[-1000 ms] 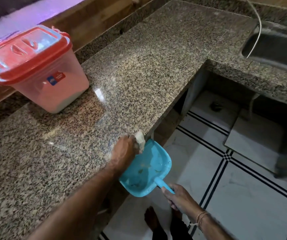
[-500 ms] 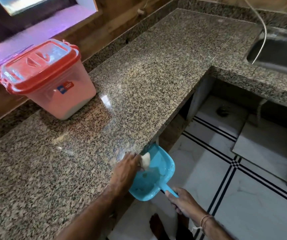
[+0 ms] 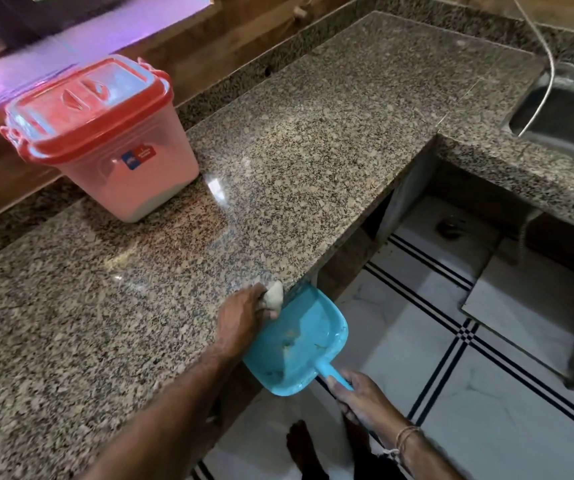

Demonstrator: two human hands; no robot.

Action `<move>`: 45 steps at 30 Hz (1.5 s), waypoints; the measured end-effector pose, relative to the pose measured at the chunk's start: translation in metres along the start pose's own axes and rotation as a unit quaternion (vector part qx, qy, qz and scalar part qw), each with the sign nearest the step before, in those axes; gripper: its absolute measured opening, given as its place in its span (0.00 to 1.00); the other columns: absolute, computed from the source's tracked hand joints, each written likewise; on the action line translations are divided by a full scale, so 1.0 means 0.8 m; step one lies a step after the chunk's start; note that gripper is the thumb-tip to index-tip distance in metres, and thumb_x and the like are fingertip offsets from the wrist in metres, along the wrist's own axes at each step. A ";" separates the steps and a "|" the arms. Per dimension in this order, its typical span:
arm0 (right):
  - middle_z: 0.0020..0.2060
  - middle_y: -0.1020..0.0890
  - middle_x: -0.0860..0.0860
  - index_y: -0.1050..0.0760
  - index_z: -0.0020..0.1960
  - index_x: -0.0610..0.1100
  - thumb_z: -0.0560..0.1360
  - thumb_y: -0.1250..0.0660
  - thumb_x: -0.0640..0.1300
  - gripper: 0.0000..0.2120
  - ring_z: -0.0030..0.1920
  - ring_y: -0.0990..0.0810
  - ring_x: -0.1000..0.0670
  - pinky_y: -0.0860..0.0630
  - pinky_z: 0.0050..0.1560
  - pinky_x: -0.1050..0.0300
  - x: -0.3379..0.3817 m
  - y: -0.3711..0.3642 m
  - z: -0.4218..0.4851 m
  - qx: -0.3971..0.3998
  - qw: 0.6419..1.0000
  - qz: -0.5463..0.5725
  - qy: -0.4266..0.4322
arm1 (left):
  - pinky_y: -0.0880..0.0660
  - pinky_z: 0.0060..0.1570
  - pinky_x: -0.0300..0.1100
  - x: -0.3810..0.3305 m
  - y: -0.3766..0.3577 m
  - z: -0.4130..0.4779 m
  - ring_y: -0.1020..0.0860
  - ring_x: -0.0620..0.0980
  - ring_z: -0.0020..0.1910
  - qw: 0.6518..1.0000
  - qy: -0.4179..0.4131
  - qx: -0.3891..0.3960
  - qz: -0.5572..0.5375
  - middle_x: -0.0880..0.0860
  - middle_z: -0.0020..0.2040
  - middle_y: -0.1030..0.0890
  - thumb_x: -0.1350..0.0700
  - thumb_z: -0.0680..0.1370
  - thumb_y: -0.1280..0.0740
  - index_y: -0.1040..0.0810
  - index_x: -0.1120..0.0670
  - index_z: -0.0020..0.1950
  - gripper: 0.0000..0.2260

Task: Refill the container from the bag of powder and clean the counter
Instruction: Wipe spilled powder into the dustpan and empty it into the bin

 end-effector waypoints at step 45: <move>0.20 0.35 0.49 0.30 0.41 0.36 0.83 0.35 0.39 0.13 0.17 0.39 0.55 0.42 0.18 0.65 -0.394 -0.421 -0.268 0.510 0.674 -0.534 -0.005 | 0.34 0.31 0.37 0.097 -0.227 -1.008 0.21 0.52 0.39 0.317 0.716 -0.523 -0.337 0.52 0.40 0.18 0.50 0.75 0.24 0.23 0.53 0.44 0.11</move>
Point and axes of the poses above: each hand's wrist, its own z-axis towards the middle knuckle, its own y-axis out of the back of the hand, x = y × z, the point moved 3 cm from there along z, towards the middle knuckle
